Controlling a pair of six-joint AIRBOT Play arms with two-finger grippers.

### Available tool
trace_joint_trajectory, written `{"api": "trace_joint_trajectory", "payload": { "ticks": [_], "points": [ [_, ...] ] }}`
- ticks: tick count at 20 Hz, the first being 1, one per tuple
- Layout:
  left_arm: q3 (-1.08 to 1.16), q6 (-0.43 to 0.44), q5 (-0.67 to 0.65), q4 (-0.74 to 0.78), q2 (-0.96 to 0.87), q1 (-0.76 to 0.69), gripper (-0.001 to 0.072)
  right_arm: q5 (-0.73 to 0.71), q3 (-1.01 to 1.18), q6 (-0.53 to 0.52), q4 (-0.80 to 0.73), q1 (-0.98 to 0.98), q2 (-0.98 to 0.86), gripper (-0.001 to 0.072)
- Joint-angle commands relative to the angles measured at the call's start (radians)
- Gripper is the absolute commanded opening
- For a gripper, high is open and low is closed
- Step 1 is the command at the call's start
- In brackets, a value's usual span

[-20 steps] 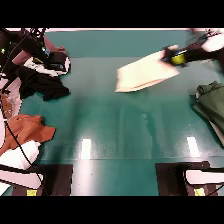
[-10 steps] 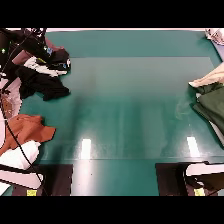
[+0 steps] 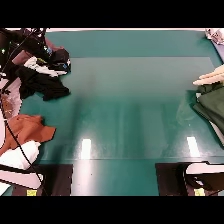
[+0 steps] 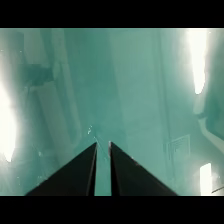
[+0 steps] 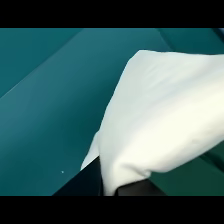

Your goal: Fold the shirts.

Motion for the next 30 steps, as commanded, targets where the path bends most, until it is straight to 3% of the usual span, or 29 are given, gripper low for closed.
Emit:
{"api": "trace_joint_trajectory", "payload": {
  "ticks": [1,4,10,20,21,22,24,25,27,30],
  "points": [
    [0.000,-0.002,-0.006,-0.005,0.000,0.000,0.0132,0.044,0.003,0.027,-0.005,-0.011,0.033,0.0012],
    [0.000,-0.001,-0.004,-0.016,0.000,0.000,0.0132,0.092,-0.007,0.051,-0.027,-0.035,0.042,0.0013],
    [0.000,0.007,-0.002,-0.016,0.000,0.000,0.0131,0.229,-0.237,0.087,-0.288,-0.053,0.060,0.0014],
    [0.000,0.032,0.060,-0.014,0.000,0.000,0.0132,0.278,-0.538,0.138,-0.657,-0.072,0.060,0.0021],
    [0.000,0.034,0.061,-0.010,0.000,0.000,0.0132,0.282,-0.581,0.139,-0.657,-0.088,0.060,0.0072],
    [0.000,0.034,0.062,-0.003,-0.001,0.000,0.0132,0.291,-0.619,0.139,-0.659,-0.106,0.060,0.0206],
    [0.000,0.034,0.058,0.014,0.000,0.000,0.0132,0.315,-0.679,0.139,-0.688,-0.151,0.060,0.0333],
    [0.000,0.034,0.054,0.018,0.000,0.000,0.0132,0.324,-0.690,0.137,-0.708,-0.166,0.060,0.0451],
    [0.000,0.034,0.041,0.019,0.000,0.000,0.0132,0.343,-0.663,0.138,-0.705,-0.196,0.060,0.0516],
    [0.000,0.034,0.007,0.019,0.000,0.000,0.0132,0.240,-0.547,0.114,-0.529,-0.179,0.101,0.0516]
  ]
}}
